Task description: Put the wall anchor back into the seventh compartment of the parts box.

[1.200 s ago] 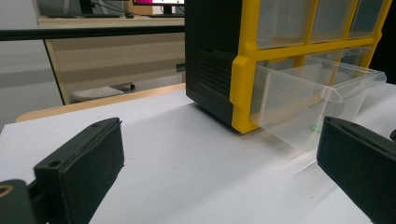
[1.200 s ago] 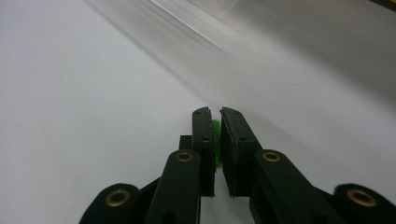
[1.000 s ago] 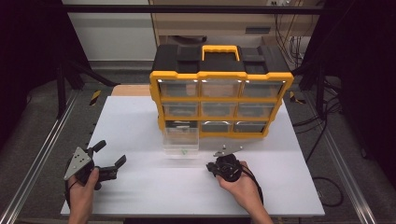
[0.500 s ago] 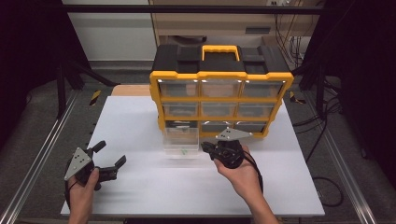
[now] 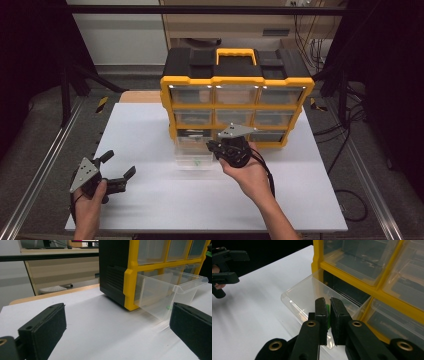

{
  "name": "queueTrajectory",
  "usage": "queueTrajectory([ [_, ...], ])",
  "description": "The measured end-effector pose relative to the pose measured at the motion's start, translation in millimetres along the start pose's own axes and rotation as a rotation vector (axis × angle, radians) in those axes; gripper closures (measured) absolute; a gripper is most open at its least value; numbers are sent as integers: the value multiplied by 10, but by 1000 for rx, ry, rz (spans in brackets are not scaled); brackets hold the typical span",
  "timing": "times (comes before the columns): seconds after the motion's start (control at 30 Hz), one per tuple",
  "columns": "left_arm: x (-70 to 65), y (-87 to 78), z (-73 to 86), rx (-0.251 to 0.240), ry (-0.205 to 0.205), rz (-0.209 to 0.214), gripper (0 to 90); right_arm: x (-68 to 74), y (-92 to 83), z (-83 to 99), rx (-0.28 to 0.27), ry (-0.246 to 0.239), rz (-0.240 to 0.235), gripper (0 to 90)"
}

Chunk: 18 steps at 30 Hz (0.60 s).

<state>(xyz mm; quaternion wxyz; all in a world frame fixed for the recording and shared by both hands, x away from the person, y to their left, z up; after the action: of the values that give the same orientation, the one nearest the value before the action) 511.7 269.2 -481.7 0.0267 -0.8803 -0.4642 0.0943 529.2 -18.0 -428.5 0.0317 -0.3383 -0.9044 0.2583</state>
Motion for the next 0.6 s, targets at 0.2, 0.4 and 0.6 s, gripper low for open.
queueTrajectory([
  [0.2,14,1,10,5,2,-4,5,59,65,-37,5,-20,-15,845],
  [0.4,15,-7,17,9,11,-3,5,79,153,-49,10,-38,-22,845],
  [0.6,6,-2,28,13,13,-1,5,94,228,-48,18,-35,-30,845],
])
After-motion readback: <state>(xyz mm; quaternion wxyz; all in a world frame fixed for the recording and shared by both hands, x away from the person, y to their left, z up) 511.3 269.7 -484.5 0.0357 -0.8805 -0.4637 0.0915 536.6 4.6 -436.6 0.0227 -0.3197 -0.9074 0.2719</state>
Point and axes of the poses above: each handheld gripper's, and its own axes: y roughly forward along the jaws, z roughly out of its underside, x roughly to its left, the point moved 10 cm from there along y, roughly forward along the jaws, and after that the axes turned 11 degrees about -y, right-handed, at the moved point
